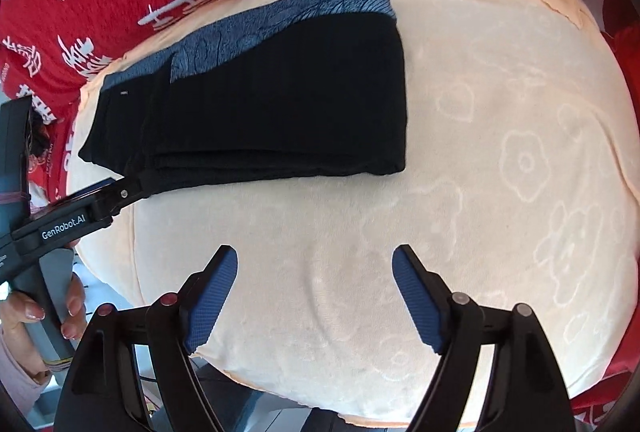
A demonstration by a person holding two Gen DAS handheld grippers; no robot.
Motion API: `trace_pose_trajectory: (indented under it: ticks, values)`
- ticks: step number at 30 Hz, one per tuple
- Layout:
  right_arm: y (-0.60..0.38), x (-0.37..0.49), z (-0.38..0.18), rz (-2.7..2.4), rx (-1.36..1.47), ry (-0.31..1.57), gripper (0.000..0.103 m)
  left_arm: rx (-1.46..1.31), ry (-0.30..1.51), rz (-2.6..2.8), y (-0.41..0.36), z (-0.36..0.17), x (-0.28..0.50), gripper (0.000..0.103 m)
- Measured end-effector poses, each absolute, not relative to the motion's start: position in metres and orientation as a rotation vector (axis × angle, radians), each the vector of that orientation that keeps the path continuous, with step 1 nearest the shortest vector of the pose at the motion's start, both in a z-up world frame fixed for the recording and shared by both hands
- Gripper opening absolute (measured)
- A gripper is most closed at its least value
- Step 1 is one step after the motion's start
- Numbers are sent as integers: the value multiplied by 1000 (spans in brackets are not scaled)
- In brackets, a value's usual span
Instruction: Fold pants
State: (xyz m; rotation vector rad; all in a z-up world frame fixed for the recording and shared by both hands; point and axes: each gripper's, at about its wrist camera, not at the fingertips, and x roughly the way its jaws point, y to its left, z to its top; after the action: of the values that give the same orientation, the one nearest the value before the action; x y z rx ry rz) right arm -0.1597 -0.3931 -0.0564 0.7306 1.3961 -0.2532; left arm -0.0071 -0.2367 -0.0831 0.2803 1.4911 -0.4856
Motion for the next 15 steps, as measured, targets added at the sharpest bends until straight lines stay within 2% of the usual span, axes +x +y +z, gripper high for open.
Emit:
trace_pose_trajectory:
  ticks: [7, 15]
  values:
    - [-346, -129, -51, -295, 708, 1414, 83, 215, 1570, -491, -174, -83, 24, 103]
    - [-271, -55, -49, -261, 607, 1461, 83, 190, 1562, -374, -82, -72, 73, 103]
